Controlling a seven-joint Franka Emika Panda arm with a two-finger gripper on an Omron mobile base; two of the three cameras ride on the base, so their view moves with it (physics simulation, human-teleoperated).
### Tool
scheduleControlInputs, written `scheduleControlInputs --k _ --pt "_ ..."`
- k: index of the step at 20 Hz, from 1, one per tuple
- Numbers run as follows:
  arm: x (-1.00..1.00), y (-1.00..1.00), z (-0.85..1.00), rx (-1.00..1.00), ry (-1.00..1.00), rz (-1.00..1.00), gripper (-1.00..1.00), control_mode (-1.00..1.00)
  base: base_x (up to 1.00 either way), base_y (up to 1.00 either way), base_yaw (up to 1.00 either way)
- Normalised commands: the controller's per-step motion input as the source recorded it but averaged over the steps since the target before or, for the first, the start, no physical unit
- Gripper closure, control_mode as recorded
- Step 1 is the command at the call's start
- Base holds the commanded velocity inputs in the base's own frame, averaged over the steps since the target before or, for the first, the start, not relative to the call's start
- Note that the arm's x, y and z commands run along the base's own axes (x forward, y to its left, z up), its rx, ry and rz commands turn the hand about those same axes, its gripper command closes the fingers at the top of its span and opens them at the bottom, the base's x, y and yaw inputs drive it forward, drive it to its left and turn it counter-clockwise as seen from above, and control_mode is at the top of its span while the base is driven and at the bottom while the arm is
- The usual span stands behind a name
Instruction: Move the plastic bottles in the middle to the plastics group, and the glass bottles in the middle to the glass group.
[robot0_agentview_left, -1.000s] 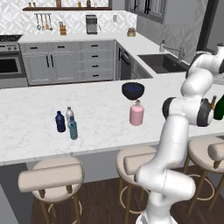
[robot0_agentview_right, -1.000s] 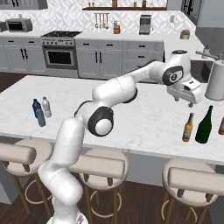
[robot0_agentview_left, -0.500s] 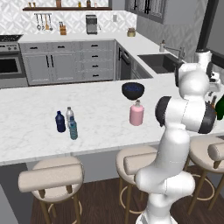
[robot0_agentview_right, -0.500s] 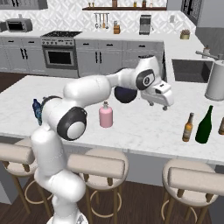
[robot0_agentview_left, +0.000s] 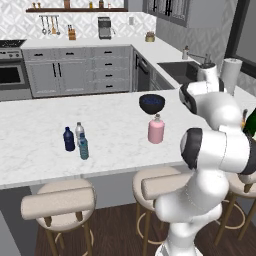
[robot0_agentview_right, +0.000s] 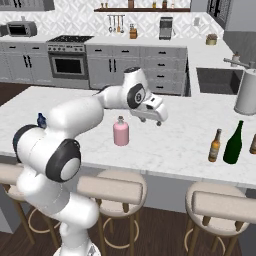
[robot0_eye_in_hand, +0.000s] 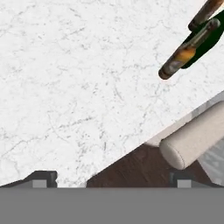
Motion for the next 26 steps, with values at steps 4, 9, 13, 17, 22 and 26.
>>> scheduleControlInputs --k 4,9,13,17,22,26 --pt "0.00 1.00 0.00 0.00 -0.01 0.31 -1.00 -1.00 0.00 0.00 0.00" --pt "0.29 0.85 0.02 0.07 0.00 0.25 -1.00 -1.00 0.00 0.00 0.00" --pt "0.47 0.59 0.00 0.17 -0.01 0.30 -1.00 -1.00 0.00 0.00 0.00" --pt "0.86 0.32 -0.11 0.22 0.01 0.23 -1.00 -1.00 0.00 0.00 0.00" --pt "0.74 0.26 -0.27 0.03 0.01 0.14 -1.00 -1.00 0.00 0.00 0.00" --pt "0.57 0.28 -0.33 0.00 0.13 0.11 -1.00 -1.00 0.00 0.00 0.00"
